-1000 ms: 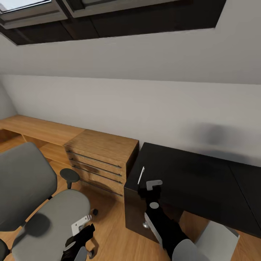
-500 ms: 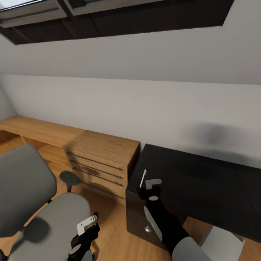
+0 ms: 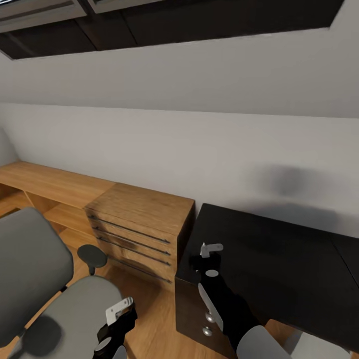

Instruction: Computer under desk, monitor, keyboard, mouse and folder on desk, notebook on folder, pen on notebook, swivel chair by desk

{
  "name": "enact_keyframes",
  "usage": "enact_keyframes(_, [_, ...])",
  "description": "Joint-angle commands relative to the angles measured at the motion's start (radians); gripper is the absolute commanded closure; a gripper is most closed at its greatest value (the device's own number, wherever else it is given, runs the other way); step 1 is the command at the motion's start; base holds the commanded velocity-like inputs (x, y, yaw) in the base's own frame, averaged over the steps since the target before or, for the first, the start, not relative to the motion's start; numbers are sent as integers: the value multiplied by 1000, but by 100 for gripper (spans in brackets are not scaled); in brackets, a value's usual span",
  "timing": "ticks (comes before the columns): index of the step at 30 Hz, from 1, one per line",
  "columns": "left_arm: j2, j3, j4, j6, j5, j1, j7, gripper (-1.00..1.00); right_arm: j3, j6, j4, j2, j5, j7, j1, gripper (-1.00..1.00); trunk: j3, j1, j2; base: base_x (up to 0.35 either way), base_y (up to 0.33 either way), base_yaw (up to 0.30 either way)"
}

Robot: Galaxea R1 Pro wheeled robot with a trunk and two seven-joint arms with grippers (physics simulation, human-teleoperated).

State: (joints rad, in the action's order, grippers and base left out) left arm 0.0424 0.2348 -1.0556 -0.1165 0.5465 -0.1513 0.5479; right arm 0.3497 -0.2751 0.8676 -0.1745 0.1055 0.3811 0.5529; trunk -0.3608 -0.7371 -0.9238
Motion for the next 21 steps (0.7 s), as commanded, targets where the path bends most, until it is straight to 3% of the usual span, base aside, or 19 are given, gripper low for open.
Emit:
enact_keyframes(1, [-1, 2, -1, -4, 3, -1, 7, -100, 2, 8, -3, 0, 9, 7, 1, -100, -1, 0, -1, 45, 2, 0])
enact_keyframes(5, [0, 2, 0, -2, -1, -1, 8, -100, 2, 21, -40, 0, 7, 6, 8, -100, -1, 0, -1, 21, 1, 0])
enact_keyframes(8, [0, 3, 0, -2, -2, -1, 9, -100, 2, 24, -113, 0, 7, 5, 47, -100, -1, 0, -1, 3, 0, 0])
enact_keyframes(10, [1, 3, 0, 4, -2, -1, 9, -100, 4, 30, -246, 0, 10, 4, 106, -100, -1, 0, -1, 1, 0, 0])
enact_keyframes(14, [1, 4, 2, 47, -1, -1, 8, -100, 4, 38, -338, 0, 13, 1, 157, -100, -1, 0, -1, 0, 0, 0])
enact_keyframes(15, [1, 4, 3, 64, 0, -1, 7, -100, 3, 75, -385, 0, 14, -8, 172, -100, -1, 0, -1, 0, 0, 0])
enact_keyframes(21, [3, 9, -3, 69, -1, -1, 12, -100, 3, 99, -434, 0, 15, -45, 189, -100, -11, -12, -22, 0, 0, 0])
